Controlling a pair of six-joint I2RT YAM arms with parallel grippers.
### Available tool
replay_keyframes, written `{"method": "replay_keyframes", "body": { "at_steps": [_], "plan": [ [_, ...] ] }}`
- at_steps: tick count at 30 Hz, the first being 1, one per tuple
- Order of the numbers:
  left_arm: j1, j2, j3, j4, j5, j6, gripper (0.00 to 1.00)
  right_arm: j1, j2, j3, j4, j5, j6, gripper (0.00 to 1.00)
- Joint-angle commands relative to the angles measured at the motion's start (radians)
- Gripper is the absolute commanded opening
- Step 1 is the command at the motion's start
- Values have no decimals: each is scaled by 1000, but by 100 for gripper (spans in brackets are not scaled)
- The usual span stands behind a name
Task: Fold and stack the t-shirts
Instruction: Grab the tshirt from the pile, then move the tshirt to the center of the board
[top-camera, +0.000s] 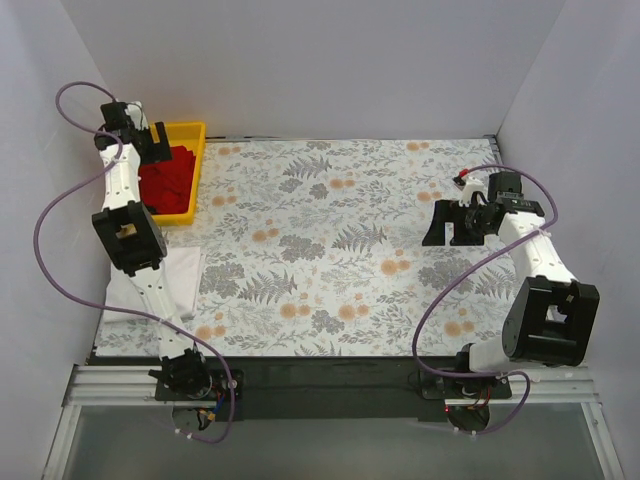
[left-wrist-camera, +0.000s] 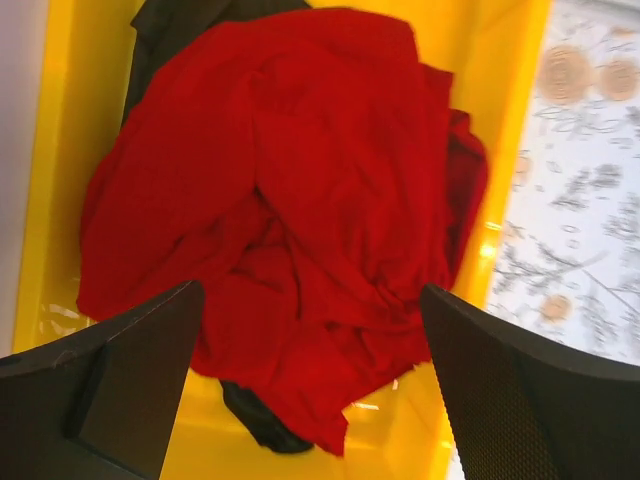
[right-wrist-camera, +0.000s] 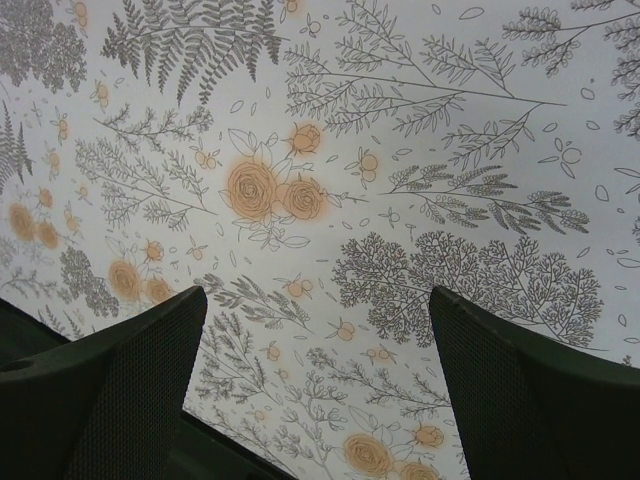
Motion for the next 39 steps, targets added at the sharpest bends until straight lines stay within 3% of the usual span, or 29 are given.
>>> {"method": "replay_keyframes", "body": {
  "at_steps": [1,8,10,12,14,15,21,26,27,35,39],
  "plan": [
    [-11,34,-4,93,-81,45,89,-3,32,51,-34,-44,-32,98],
    [-11,195,4,133,-143,27,84,-3,72,73,-57,-25,-49,98],
    [-13,210,4,135,-138,19,73,-3,72,70,-56,-27,-47,98],
    [-11,210,-1,135,-128,19,48,-3,71,71,-57,-24,-47,98],
    [-13,172,-10,155,-128,8,4,-3,74,73,-59,-18,-47,98],
    [-13,128,-16,173,-95,2,0,-3,71,75,-61,-18,-47,98],
    [-13,-203,-22,343,-59,-41,0,-3,57,62,-61,-32,-47,98],
    [-19,-414,-15,509,219,-177,0,-3,45,64,-61,-42,-50,98],
    [-39,-428,18,509,291,-217,0,-5,45,65,-61,-44,-52,98],
    [-293,-555,-33,560,457,-348,0,-3,28,70,-61,-51,-58,98],
    [-407,-633,-215,564,630,-403,0,-3,17,74,-61,-61,-69,98]
  ]
}}
